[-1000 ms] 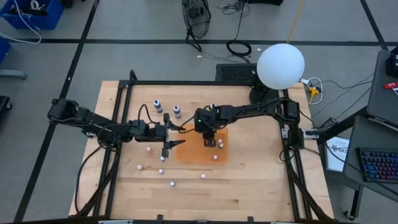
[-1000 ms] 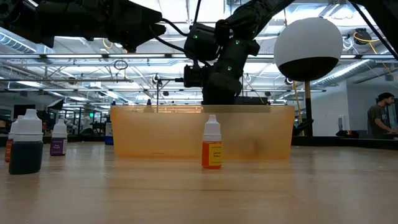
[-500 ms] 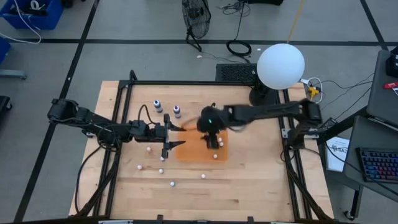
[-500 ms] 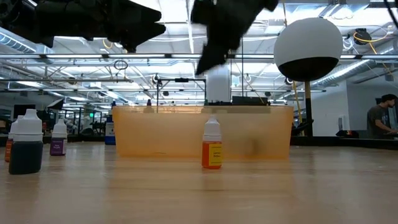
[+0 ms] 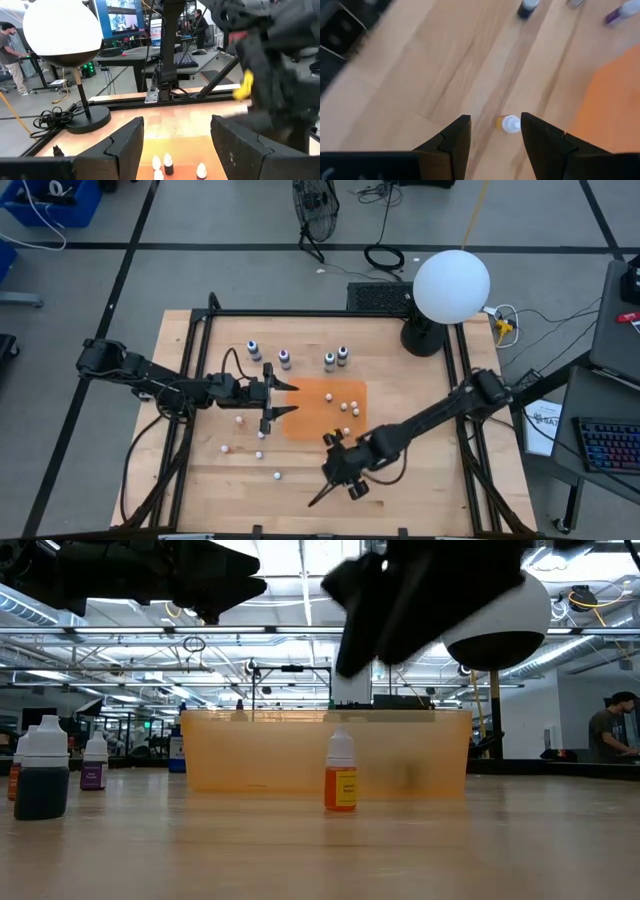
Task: Pick & Place food coloring
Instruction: Put the small orange food coloring bottle into the orange bin
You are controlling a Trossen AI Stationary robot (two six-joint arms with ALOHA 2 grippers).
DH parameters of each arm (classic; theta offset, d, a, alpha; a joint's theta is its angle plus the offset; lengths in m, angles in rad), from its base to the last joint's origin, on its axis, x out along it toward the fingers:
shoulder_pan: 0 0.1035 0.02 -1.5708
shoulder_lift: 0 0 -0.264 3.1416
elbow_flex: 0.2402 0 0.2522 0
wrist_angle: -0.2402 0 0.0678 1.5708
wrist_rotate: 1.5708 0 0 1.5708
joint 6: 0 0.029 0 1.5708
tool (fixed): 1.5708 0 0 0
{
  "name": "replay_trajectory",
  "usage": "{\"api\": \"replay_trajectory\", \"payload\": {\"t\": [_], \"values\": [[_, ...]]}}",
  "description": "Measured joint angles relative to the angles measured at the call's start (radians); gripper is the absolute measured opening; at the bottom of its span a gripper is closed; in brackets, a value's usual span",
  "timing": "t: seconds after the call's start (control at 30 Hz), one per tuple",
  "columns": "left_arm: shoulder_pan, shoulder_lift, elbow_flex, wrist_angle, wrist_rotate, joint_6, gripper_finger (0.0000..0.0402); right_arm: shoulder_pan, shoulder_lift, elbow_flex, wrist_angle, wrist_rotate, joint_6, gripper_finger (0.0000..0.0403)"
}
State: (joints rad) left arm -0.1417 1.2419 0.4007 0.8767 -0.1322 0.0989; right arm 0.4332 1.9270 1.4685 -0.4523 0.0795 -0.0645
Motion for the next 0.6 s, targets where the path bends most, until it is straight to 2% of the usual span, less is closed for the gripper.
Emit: {"api": "replay_trajectory", "payload": {"t": [0.13,0.5,0.6], "values": [[0.000,0.000,0.000,-0.013,0.000,0.000,0.0230,-0.016,0.058,0.000,0.021,0.003,-0.045,0.0159],[0.000,0.000,0.000,-0.014,0.000,0.000,0.0230,-0.066,0.064,0.002,-0.007,-0.006,-0.043,0.0159],[0.000,0.000,0.000,-0.015,0.000,0.000,0.0230,-0.071,0.065,0.002,-0.013,-0.036,-0.017,0.0159]]}}
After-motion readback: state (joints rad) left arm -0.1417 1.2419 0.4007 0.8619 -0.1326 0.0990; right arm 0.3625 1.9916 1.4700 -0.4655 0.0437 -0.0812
